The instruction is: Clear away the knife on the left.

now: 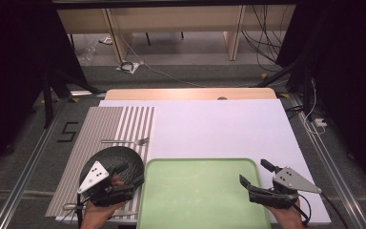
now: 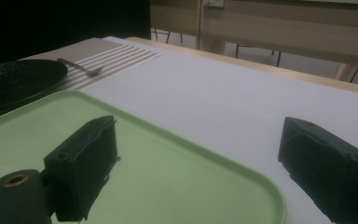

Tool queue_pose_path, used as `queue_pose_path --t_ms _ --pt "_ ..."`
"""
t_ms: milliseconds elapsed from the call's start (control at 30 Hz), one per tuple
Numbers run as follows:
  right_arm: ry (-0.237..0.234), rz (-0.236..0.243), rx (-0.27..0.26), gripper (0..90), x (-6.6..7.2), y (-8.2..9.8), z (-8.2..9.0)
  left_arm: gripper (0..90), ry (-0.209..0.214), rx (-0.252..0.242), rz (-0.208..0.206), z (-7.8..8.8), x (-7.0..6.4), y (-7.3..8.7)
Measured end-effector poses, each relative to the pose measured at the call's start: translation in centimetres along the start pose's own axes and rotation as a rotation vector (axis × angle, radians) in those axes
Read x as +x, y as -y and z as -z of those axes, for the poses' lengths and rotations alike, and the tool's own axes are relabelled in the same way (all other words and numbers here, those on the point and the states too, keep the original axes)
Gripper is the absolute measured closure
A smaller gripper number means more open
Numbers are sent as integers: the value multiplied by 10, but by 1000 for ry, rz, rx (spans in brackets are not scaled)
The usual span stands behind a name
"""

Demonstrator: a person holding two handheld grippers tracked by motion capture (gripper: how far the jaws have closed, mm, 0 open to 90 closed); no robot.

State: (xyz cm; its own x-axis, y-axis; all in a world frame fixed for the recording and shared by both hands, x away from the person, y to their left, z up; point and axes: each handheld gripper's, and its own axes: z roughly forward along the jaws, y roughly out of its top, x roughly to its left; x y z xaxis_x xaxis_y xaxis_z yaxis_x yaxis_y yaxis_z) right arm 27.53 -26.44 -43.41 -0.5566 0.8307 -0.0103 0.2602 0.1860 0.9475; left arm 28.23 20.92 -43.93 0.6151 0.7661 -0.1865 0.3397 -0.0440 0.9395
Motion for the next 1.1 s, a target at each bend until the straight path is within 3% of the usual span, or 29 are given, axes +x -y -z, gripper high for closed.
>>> queue_pose_path --t_ms 267,700,1100 --pt "2 5 1 125 1 -1 0 218 7 93 -46 -3 1 -1" --pt "-7 8 1 128 2 0 -1 231 -1 216 -81 4 10 -10" --pt "-12 11 3 132 3 -1 -1 233 -20 288 -110 9 17 -15"
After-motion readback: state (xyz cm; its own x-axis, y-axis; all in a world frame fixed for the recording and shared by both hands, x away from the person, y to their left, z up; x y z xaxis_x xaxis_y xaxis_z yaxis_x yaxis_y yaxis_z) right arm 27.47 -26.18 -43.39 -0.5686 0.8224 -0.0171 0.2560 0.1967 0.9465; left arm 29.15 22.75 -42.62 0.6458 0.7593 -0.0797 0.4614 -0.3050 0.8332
